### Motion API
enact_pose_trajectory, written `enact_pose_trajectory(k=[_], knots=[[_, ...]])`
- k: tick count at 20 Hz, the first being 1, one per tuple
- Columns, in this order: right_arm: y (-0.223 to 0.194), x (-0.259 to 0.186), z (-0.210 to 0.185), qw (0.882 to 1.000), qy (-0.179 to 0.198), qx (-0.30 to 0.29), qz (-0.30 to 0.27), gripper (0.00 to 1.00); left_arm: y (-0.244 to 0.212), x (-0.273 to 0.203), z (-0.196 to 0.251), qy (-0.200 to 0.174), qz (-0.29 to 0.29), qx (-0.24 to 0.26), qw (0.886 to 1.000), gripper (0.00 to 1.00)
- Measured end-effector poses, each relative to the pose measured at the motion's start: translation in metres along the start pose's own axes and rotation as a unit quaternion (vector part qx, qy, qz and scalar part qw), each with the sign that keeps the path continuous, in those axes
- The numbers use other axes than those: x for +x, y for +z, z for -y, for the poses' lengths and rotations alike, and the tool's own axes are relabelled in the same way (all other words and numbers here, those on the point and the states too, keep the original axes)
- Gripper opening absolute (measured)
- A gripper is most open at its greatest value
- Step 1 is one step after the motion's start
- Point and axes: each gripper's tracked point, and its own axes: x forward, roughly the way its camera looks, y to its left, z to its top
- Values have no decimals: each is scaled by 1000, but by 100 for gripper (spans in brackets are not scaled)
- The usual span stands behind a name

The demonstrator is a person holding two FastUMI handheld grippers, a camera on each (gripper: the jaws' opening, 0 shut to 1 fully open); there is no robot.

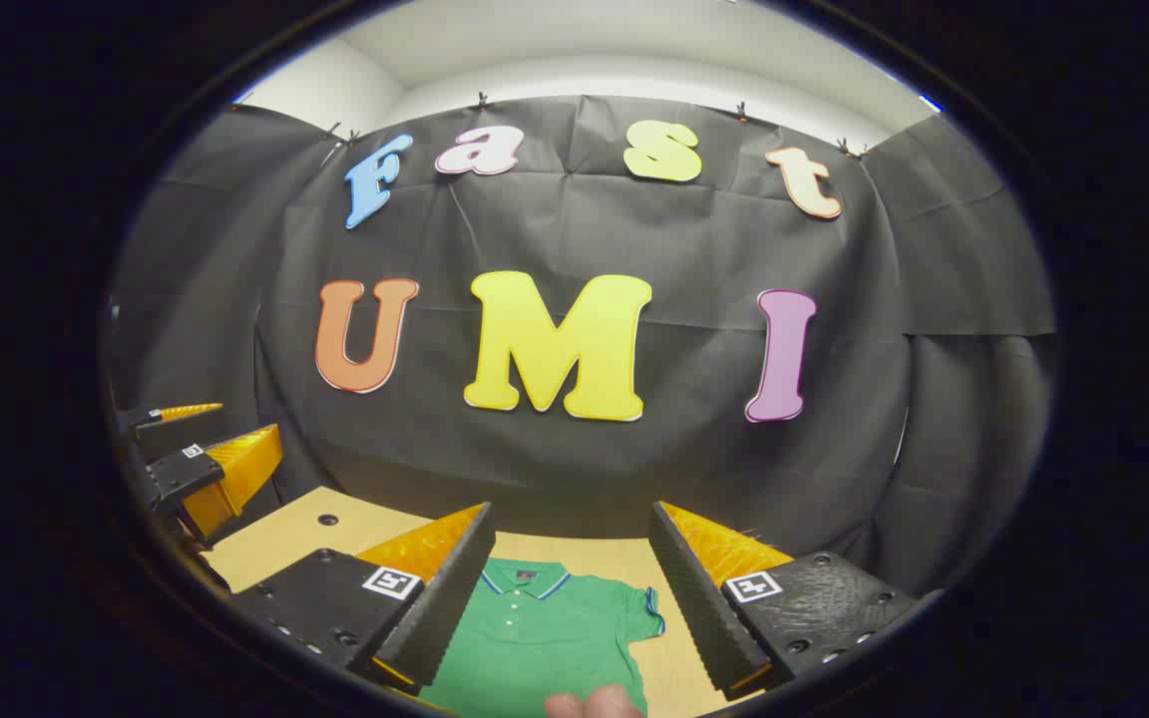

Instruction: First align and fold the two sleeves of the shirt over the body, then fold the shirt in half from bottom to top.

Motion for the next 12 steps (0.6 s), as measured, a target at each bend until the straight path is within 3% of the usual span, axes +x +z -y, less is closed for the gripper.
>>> enact_pose_trajectory(k=[4,5,7,12], knots=[[0,0,11,1000,-8,-3,0,97,2,3,8,-6,2,4,1000,99],[0,0,13,1000,-8,-5,-1,93,2,4,11,-6,1,2,1000,99],[0,1,16,1000,-9,-6,0,97,1,4,13,-6,-1,0,1000,99],[0,2,25,1000,-9,-11,-2,96,-2,6,17,-3,-3,-3,1000,99]])
